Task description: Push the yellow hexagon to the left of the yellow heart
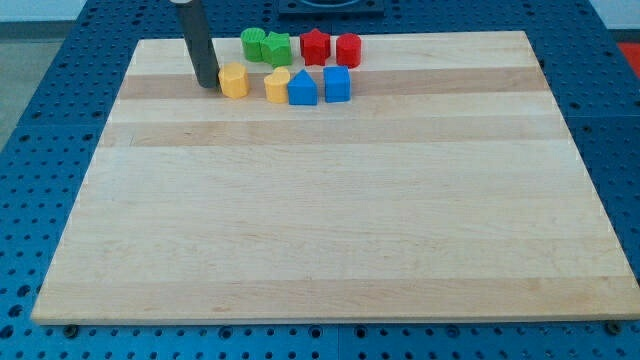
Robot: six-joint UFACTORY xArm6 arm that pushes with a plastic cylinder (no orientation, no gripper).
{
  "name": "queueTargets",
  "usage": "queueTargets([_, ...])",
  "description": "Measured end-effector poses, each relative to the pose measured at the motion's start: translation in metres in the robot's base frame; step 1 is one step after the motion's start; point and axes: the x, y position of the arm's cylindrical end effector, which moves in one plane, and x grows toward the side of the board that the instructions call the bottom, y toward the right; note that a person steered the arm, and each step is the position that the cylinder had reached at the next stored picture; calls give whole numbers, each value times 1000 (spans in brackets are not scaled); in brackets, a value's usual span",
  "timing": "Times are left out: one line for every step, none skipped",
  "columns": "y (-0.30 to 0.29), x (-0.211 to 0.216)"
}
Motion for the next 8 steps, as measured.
queueTargets([10, 0])
queueTargets([16, 2])
queueTargets([17, 3])
queueTargets([17, 3])
queueTargets([18, 8])
queueTargets([17, 10])
queueTargets([-15, -3])
queueTargets([-44, -45])
